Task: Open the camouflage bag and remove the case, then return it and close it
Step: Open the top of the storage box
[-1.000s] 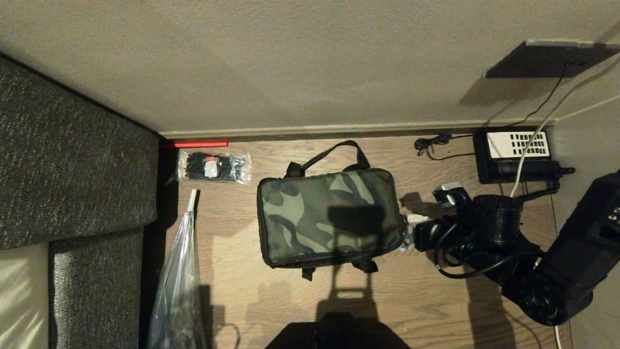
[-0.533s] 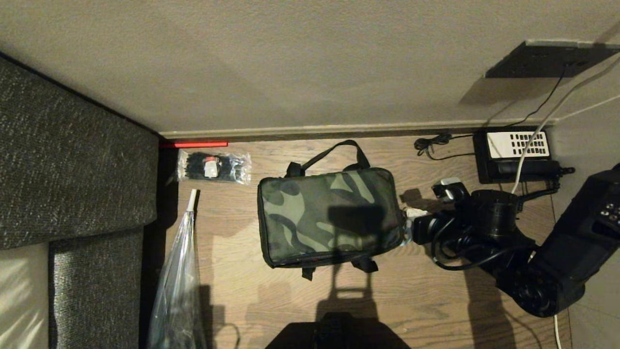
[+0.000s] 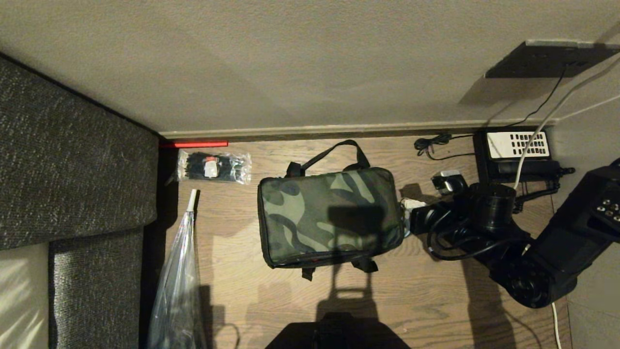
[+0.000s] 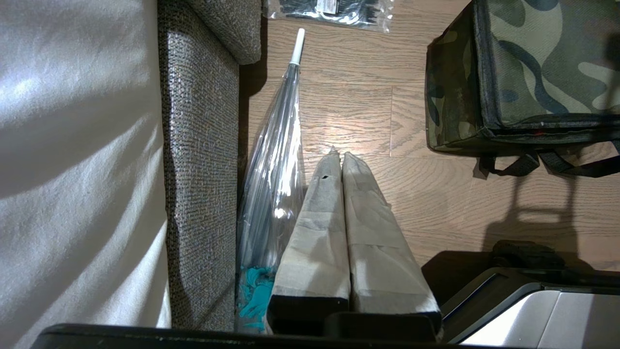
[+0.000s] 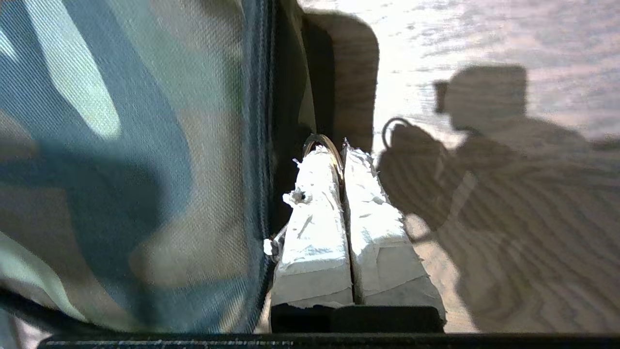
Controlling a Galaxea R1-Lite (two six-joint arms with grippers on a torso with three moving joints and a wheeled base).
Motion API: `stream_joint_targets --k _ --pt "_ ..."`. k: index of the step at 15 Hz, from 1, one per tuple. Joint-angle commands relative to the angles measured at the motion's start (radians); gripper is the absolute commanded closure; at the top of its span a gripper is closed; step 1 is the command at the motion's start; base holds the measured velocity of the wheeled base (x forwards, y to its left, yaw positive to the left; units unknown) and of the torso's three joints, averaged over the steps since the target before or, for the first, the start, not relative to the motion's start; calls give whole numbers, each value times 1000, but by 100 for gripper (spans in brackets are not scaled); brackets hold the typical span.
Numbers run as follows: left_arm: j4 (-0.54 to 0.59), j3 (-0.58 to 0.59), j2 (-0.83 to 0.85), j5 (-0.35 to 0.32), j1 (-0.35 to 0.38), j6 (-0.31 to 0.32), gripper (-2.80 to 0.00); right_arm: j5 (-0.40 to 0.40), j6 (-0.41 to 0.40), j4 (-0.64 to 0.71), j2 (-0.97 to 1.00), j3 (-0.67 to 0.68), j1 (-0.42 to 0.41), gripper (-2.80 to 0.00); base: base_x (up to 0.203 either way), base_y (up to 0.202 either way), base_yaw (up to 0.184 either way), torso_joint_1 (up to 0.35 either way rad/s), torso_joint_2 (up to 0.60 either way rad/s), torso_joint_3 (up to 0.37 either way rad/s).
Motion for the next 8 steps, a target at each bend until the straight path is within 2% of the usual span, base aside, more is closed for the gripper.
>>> stream_joint_targets --k 1,8 --pt "0 3 -2 0 0 -1 0 0 9 -7 1 -19 1 0 0 0 0 0 0 0" --pt "0 3 -2 0 0 -1 0 -1 31 -7 17 -92 1 0 0 0 0 0 0 0"
